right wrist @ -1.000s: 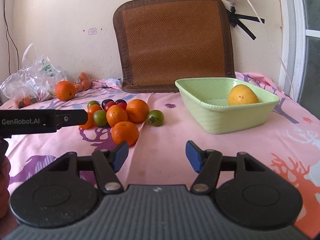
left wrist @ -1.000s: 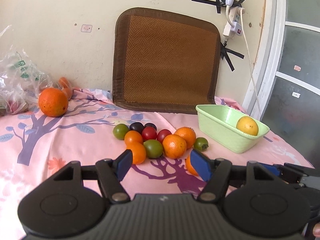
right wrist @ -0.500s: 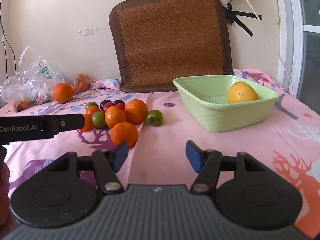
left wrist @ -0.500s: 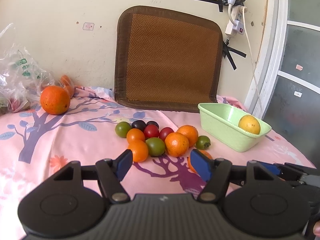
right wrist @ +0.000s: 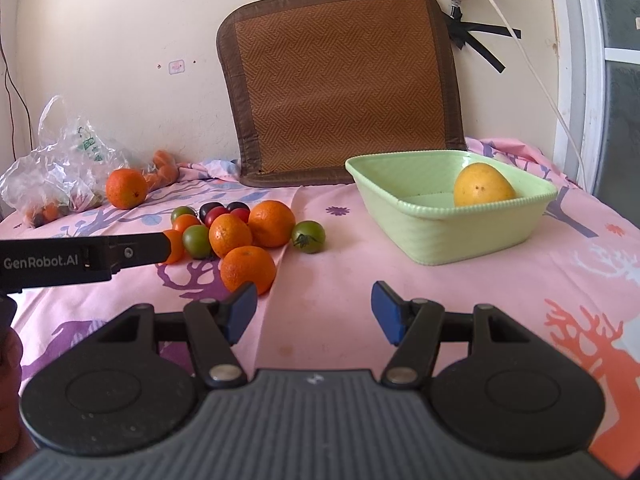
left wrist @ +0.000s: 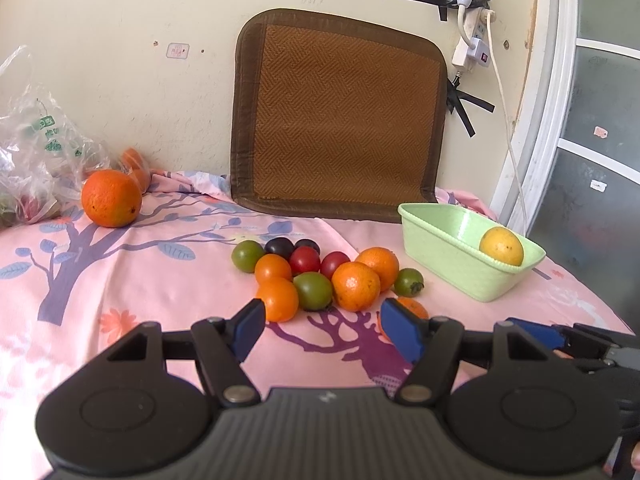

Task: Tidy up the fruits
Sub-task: 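Withdraw the left tool from the basket back toward the fruit cluster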

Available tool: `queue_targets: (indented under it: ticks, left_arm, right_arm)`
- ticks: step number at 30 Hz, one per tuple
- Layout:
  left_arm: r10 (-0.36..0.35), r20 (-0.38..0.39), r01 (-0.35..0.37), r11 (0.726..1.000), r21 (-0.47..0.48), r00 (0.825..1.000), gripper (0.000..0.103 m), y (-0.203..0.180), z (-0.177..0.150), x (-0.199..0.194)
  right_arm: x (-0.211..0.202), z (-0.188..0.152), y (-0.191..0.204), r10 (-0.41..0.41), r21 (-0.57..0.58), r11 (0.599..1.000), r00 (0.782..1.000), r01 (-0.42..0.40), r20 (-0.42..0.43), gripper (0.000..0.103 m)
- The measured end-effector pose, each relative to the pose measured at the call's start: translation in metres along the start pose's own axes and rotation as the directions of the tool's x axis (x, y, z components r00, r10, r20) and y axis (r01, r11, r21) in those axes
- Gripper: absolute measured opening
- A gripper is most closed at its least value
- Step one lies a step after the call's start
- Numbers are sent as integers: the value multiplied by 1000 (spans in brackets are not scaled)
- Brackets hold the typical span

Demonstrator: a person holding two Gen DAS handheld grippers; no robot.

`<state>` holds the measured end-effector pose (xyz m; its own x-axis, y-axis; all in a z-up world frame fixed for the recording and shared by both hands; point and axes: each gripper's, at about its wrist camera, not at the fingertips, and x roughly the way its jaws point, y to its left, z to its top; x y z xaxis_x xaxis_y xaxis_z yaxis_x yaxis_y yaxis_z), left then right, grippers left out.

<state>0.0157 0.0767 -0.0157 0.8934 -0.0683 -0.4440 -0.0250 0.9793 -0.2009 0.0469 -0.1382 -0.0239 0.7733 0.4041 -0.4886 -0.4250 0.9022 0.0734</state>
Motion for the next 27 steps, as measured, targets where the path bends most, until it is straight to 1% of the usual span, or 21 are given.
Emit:
queue_targets:
  ticks: [12, 18, 21, 25, 27]
  left_arm:
    - [-4, 2, 4, 1000, -7, 1000, 65, 0, 0, 0]
    - [-27, 53, 29, 999, -30, 998, 65, 3, 2, -10]
    - [-12, 85, 13, 1000, -15, 996, 65, 2, 3, -26]
    - [6, 121, -3, 1000, -21, 993, 65, 15, 1, -67]
    - [27, 138, -24, 999, -23, 990, 70, 27, -5, -93]
  right_arm:
    - [-1, 0, 0, 0, 6, 1000, 1000, 0, 1, 65]
    - [-4, -1, -1, 3, 9, 1000, 1000, -3, 11, 65]
    - [-8, -2, 0, 15, -2, 1000, 1000, -15, 18, 65]
    - [-12, -1, -1, 43, -12, 999, 999, -43, 32, 65]
    - [-15, 0, -2, 62, -12, 998, 997, -61, 42, 65]
